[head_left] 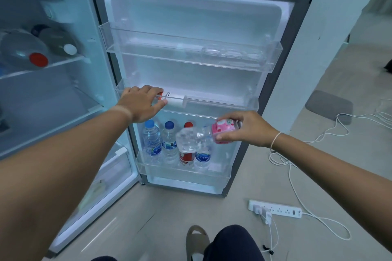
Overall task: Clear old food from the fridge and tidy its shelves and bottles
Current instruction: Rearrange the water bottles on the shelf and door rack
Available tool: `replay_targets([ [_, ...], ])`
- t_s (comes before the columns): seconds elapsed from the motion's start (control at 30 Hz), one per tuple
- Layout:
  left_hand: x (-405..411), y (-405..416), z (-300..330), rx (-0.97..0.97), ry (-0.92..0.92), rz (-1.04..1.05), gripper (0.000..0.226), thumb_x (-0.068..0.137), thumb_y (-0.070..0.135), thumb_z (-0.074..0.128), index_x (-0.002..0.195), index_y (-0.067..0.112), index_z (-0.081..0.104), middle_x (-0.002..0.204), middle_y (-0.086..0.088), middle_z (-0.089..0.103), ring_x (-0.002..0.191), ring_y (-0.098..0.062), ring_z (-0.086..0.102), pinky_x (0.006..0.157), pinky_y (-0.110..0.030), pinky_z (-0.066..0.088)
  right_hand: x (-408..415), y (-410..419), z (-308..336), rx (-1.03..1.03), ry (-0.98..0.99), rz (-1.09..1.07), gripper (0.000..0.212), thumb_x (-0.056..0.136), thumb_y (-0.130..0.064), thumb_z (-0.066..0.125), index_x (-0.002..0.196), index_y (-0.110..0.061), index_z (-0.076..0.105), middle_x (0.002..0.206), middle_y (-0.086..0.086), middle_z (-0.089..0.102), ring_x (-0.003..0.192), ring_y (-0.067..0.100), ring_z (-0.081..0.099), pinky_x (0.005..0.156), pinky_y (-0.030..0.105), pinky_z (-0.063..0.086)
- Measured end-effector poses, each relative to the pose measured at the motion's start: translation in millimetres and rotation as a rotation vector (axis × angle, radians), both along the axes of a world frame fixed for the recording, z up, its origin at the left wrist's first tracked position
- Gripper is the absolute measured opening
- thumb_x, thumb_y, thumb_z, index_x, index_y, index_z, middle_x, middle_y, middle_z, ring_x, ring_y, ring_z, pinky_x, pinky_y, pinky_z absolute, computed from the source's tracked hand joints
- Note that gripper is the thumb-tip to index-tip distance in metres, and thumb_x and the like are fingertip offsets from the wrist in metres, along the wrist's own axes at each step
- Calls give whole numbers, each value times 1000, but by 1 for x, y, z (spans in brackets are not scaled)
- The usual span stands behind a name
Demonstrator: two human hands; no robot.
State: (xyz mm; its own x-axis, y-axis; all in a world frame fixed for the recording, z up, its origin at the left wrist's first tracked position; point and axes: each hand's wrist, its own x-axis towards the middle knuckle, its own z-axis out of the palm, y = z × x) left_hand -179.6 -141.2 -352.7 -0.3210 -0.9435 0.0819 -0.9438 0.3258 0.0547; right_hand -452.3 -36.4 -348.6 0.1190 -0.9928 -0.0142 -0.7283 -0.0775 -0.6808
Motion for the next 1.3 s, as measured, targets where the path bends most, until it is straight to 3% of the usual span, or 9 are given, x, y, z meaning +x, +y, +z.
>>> replay_targets([
  [0.13,-1,-1,-2,-21,-7,0,59,93,56,25,144,28,31,151,-4,38,135,-33,38,112,-46,23,0,-15,-29,145,321,27,62,67,-45,78,122,-20,61,116,3,65,102,21,60,87,28,50],
  [0.27,-1,-3,-5,-34,8,8,57,93,56,27,143,29,33,150,-5,39,134,-34,38,113,-46,21,-3,-35,-66,254,475,-8,69,70,-40,78,131,-19,54,131,7,58,119,27,54,99,34,46],
  [0.53,-2,-4,-6,-42,22,11,58,93,56,27,144,29,32,150,-4,39,135,-33,37,113,-46,20,-4,-65,-132,321,615,-38,68,80,-27,70,140,-16,42,136,13,47,124,31,51,104,35,42],
  [0.77,-2,-4,-8,-80,41,9,55,94,53,30,142,28,36,148,-4,42,133,-33,39,113,-44,20,0,-79,-169,280,753,-11,49,88,-19,60,134,-10,49,131,16,48,117,34,53,101,39,47],
  [1.0,-1,-6,-11,-96,44,0,57,92,57,28,141,29,37,147,-3,43,132,-32,40,112,-46,21,-2,-83,-189,211,755,-61,42,93,-19,51,134,-9,48,131,17,47,116,36,51,97,42,47],
  [1.3,-2,-4,-12,-122,56,10,55,92,55,28,139,29,39,144,-2,46,130,-31,43,111,-43,21,-5,-81,-197,215,505,-179,50,92,-13,53,140,-8,42,135,22,41,120,40,50,102,41,43],
])
